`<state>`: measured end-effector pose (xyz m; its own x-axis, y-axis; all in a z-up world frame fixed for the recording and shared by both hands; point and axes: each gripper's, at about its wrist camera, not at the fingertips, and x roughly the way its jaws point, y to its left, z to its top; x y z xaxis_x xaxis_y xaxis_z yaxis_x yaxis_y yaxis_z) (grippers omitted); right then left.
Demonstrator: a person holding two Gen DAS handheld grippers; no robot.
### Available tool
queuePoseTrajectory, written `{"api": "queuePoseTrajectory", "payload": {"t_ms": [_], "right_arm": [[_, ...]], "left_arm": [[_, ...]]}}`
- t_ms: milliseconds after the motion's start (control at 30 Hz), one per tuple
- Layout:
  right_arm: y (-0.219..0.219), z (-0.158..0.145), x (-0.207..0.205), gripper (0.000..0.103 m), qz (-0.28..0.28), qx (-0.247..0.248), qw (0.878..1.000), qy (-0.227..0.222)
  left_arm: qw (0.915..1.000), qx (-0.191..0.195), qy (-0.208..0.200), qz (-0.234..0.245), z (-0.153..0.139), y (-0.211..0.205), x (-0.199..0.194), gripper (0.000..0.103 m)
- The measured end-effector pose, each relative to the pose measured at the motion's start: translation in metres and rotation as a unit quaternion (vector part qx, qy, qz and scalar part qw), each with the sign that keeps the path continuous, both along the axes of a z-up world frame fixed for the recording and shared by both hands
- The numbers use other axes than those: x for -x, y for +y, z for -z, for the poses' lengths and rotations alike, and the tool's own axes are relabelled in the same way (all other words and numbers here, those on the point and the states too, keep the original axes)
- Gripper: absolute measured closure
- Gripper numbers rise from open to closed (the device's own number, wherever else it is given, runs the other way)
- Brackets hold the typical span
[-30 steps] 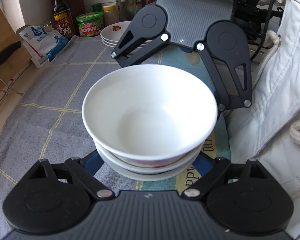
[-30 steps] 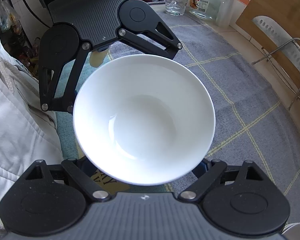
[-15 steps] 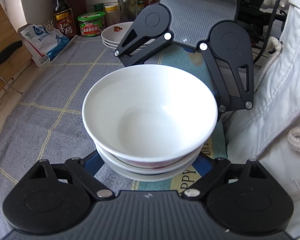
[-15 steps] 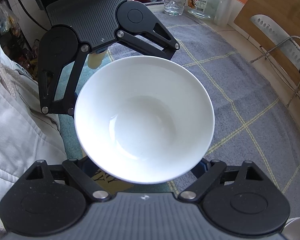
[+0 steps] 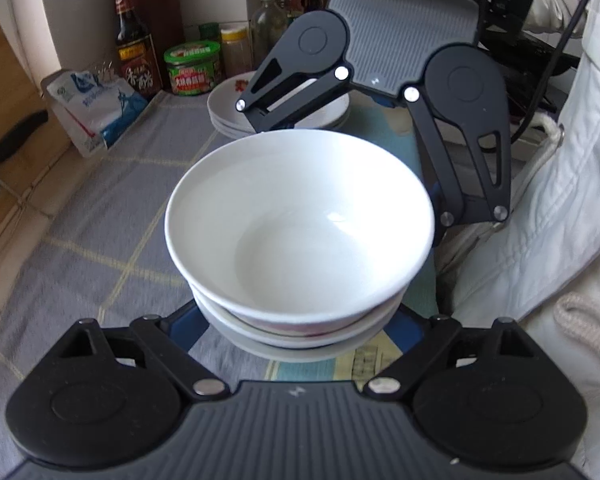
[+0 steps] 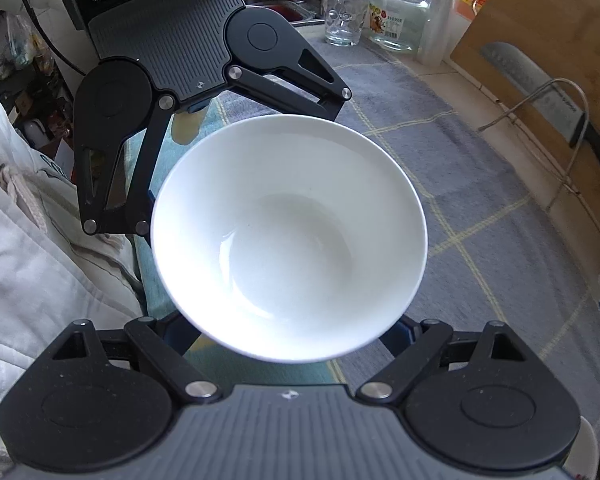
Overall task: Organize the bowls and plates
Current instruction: 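Carry the bowl stack with both grippers to the plate stack by the spice jars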
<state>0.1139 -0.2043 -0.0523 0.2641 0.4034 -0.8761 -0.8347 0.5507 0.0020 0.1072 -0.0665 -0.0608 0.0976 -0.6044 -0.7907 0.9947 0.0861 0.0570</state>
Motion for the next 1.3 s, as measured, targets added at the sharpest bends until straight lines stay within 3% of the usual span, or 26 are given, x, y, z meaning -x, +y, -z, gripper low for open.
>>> {"api": "queuePoseTrajectory", "payload": {"t_ms": [267, 567, 733, 1300], "right_arm": [[-0.065, -0.02, 0.003, 0.009, 0.002, 0.013, 1.0, -0.022], [-0.151, -0.037, -0.002, 0.009, 0.035, 0.043, 0.997, -0.046], [-0.189, -0.034, -0.007, 0.009, 0.056, 0.054, 0.996, -0.048], [-0.235, 0.002, -0.023, 0.009, 0.089, 0.052, 0.994, -0.019]], "left_arm": [[0.9996, 0.021, -0.018, 0.003, -0.015, -0.06, -0.004, 0.011], [0.9972, 0.046, -0.046, 0.037, -0.019, -0.145, -0.027, 0.011], [0.9961, 0.048, -0.05, 0.055, -0.014, -0.184, -0.039, 0.011], [0.9973, 0.035, -0.031, 0.056, 0.021, -0.236, -0.063, 0.011]]}}
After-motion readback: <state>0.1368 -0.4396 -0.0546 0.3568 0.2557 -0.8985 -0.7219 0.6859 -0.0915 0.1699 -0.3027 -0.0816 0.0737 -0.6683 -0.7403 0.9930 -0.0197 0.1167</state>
